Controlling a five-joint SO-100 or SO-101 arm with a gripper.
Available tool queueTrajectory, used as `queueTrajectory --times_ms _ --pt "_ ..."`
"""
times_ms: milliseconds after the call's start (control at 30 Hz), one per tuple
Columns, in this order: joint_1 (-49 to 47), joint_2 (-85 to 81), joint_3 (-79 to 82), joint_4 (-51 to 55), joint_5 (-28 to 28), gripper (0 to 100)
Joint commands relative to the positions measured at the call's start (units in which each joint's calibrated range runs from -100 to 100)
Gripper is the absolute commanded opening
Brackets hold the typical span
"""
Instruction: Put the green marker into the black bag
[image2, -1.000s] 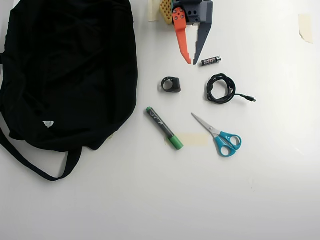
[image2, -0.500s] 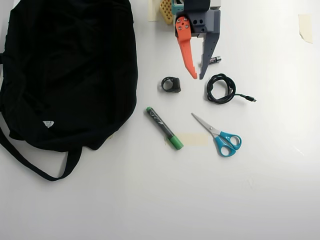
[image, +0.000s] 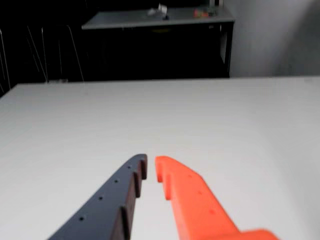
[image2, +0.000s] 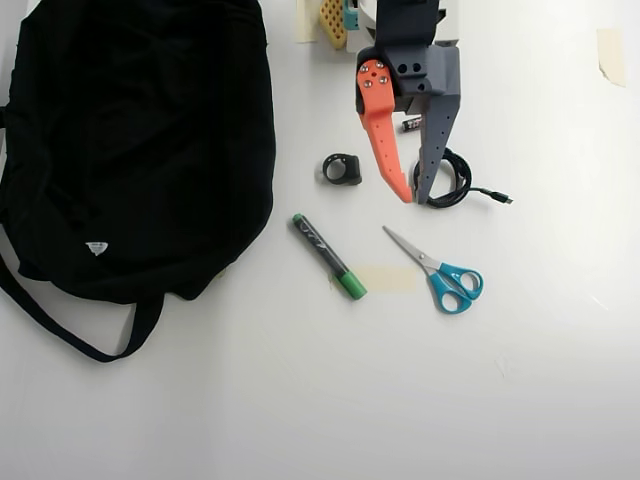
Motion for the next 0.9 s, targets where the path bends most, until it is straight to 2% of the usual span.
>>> queueTrajectory --times_ms 0,400,700,867 --pt "-0.2 3.87 -6.68 -3.01 -0.05 3" --pt "0.32 24.7 -28.34 -3.09 -0.05 3" --pt "0.47 31.59 -29.41 -10.41 -0.05 3" --pt "0.47 31.84 -28.87 -10.33 0.42 3"
